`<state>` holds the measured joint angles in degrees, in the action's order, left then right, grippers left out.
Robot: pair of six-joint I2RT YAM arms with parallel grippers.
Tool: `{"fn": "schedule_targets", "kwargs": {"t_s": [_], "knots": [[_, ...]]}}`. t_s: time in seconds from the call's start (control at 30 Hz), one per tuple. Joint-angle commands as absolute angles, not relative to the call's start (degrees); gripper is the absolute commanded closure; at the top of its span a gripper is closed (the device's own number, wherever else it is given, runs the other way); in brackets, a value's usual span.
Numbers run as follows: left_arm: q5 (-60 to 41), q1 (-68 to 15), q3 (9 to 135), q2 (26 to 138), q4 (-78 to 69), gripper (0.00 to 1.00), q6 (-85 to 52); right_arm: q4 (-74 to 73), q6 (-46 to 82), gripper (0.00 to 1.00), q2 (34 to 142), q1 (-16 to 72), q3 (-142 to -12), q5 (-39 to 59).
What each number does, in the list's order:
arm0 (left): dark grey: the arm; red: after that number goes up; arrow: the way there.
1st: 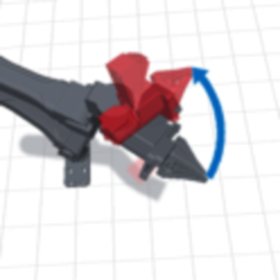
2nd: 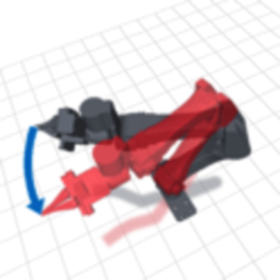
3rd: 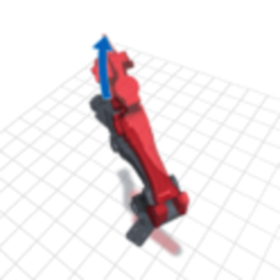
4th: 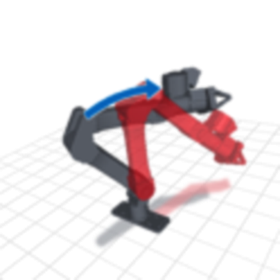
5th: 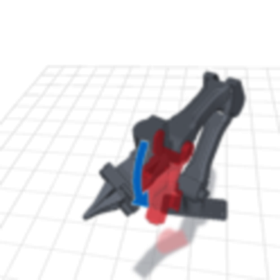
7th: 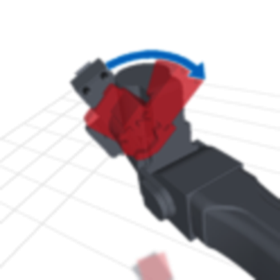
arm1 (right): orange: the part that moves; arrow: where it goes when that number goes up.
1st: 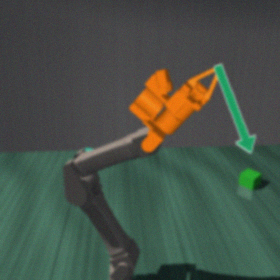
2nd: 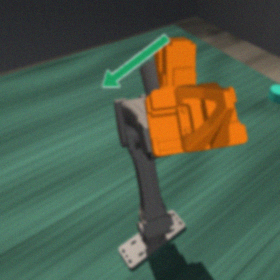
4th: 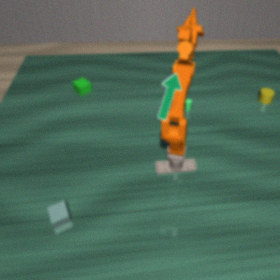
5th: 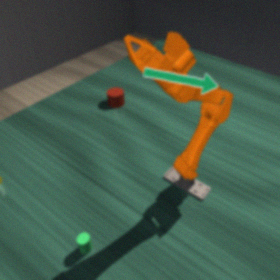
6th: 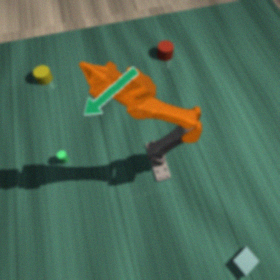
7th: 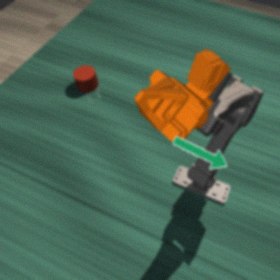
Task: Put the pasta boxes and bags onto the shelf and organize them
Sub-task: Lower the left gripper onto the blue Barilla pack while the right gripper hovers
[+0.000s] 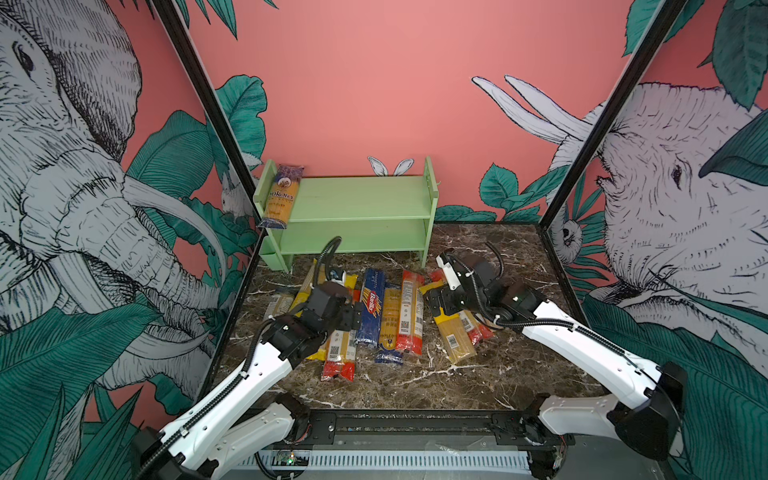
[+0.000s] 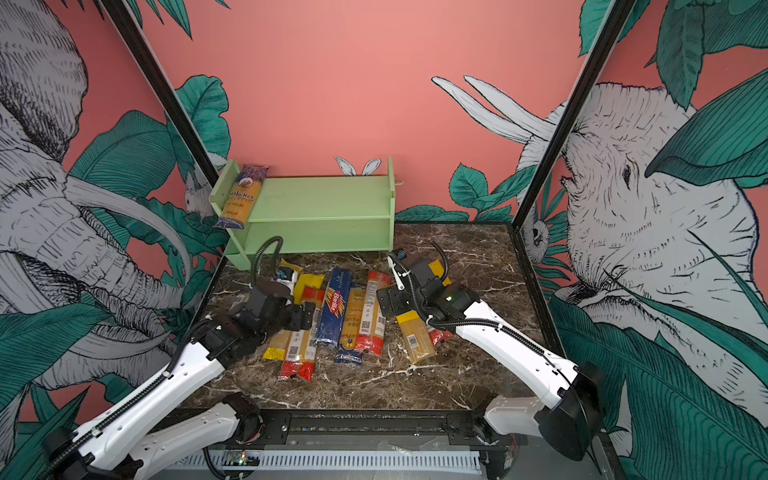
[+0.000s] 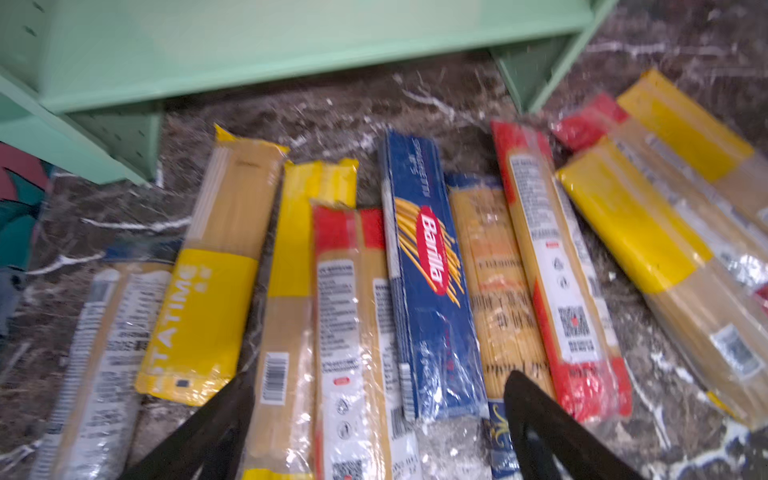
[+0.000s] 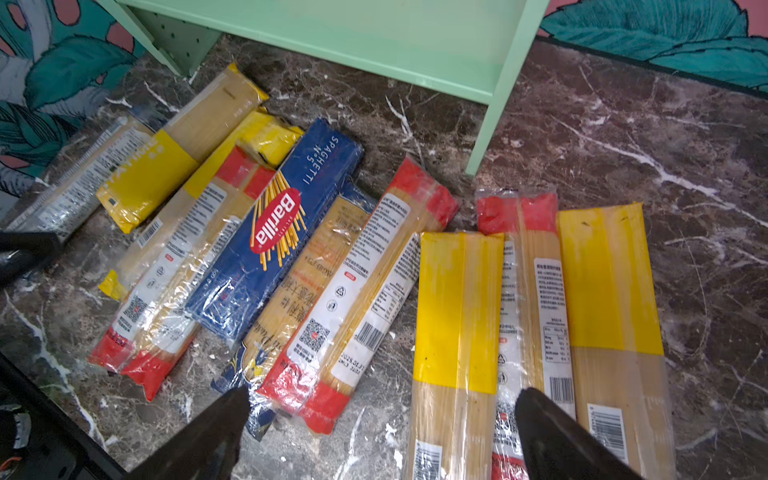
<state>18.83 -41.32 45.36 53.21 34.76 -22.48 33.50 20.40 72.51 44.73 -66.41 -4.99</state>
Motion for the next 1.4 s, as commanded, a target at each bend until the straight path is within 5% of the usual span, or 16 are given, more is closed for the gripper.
{"fn": "schedule_targets", "kwargs": {"t_s": [0.0, 0.53, 1.37], "knots": [[21.9, -46.1, 41.0, 55.2, 31.9, 0.06, -29.4, 33.9, 22.1, 0.01, 70.3, 45.7, -64.6, -7.4], [25.0, -55.3, 39.6, 73.6, 25.0, 0.08, -35.7, 32.5, 25.3, 0.01, 65.0, 46.6, -58.4, -7.7], [29.8, -55.5, 42.3, 91.7, 27.0, 0.18, -39.6, 32.9, 25.3, 0.01, 61.8, 46.6, -55.3, -9.1]]}}
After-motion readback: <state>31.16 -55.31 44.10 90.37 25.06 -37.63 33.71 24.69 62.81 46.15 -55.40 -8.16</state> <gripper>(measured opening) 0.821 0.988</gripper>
